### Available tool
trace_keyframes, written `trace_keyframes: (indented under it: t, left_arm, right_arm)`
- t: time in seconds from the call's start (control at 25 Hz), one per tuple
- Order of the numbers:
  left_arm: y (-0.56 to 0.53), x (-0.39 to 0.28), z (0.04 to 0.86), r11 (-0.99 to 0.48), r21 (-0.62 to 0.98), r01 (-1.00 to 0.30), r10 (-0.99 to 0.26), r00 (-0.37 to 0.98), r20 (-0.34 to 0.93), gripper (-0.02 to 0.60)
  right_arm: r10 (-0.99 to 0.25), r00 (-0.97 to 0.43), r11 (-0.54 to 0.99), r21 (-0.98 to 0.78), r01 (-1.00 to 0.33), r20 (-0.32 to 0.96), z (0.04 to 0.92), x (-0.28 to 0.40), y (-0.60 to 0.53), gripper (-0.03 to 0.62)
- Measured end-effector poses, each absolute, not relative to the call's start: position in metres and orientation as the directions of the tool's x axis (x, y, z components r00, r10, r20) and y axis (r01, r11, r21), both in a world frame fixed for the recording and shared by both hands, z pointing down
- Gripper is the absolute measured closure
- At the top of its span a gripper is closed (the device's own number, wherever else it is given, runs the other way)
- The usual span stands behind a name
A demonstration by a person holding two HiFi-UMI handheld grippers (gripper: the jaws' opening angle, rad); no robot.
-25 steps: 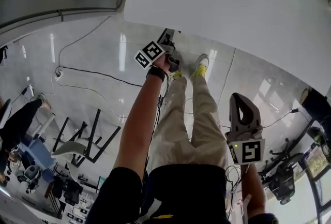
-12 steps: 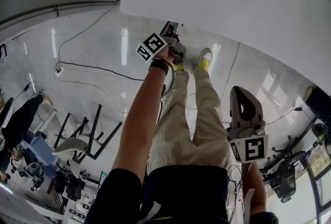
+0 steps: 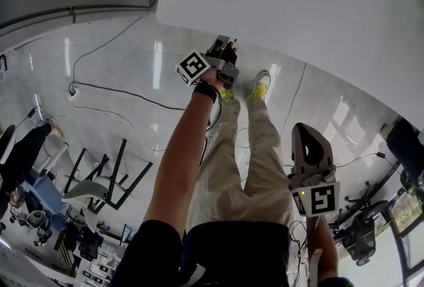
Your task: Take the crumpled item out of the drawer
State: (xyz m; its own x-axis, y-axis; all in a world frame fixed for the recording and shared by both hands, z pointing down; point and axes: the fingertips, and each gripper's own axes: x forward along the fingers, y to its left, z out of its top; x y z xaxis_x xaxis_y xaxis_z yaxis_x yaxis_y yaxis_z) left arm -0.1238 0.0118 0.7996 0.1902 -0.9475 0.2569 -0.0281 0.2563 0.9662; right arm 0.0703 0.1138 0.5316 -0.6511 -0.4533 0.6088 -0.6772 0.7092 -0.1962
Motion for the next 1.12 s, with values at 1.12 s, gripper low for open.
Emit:
trace_keyframes:
  t: [1.12]
  left_arm:
    - [0.101,-0.117,0.798,0.333,0.942,0.039,-0.931,0.173,0.322,0.545]
  right_arm:
    - [-0.476,-0.66,0.711,-0.187,-0.678,0.581,0.511,0.066,0.122,0.568]
